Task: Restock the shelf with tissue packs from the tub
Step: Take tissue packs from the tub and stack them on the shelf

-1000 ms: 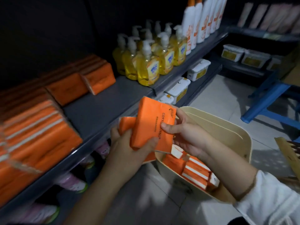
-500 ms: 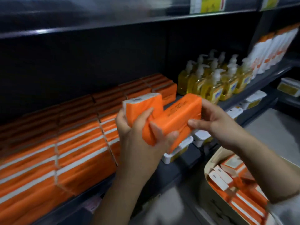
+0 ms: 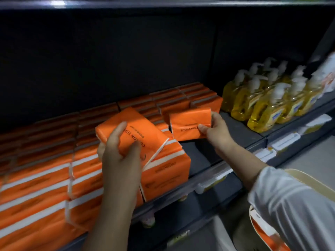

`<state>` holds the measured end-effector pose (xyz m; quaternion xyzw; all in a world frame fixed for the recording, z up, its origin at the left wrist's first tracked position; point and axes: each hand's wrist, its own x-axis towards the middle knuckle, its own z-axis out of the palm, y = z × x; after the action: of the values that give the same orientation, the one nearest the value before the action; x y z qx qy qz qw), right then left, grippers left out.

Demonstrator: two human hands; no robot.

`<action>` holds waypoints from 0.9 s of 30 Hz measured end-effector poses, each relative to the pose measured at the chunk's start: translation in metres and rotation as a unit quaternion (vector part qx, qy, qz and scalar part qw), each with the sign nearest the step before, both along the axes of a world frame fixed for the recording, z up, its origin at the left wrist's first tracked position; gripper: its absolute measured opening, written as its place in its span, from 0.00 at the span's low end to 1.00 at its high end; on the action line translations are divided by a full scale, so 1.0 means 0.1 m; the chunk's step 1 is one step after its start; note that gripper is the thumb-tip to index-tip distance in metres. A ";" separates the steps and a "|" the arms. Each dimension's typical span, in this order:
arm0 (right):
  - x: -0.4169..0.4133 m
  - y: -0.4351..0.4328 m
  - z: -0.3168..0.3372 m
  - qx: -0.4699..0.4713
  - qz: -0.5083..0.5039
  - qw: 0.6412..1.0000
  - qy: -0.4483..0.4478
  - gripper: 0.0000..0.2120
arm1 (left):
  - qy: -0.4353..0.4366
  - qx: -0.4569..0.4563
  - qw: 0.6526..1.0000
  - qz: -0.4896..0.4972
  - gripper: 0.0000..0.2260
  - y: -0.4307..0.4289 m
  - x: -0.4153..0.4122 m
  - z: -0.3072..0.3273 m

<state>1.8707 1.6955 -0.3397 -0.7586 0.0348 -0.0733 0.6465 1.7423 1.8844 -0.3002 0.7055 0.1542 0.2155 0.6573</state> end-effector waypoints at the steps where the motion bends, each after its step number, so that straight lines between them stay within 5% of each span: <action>1: 0.08 0.06 -0.01 -0.010 0.006 1.000 0.001 0.18 | 0.000 0.000 1.000 -0.004 0.18 0.02 0.02 -0.02; 5: 0.35 0.19 -0.04 -0.051 0.016 0.999 0.001 0.20 | 0.000 0.033 0.999 -0.014 0.18 0.05 0.06 -0.08; 11: 0.49 0.24 -0.16 -0.244 -0.091 0.966 -0.002 0.25 | -0.012 0.054 0.998 -0.005 0.20 0.05 0.08 -0.11; 17: 0.50 0.33 -0.11 -0.209 -0.120 0.970 -0.018 0.30 | -0.004 0.037 0.999 -0.014 0.20 0.04 0.07 -0.10; 27: 0.35 0.21 -0.14 -0.198 -0.058 0.978 -0.030 0.18 | -0.001 0.024 1.000 -0.018 0.20 0.03 0.05 -0.07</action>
<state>1.9053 1.7167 -0.3541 -0.8657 0.0438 -0.1393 0.4788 1.7474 1.8874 -0.3074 0.7235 0.1356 0.2087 0.6439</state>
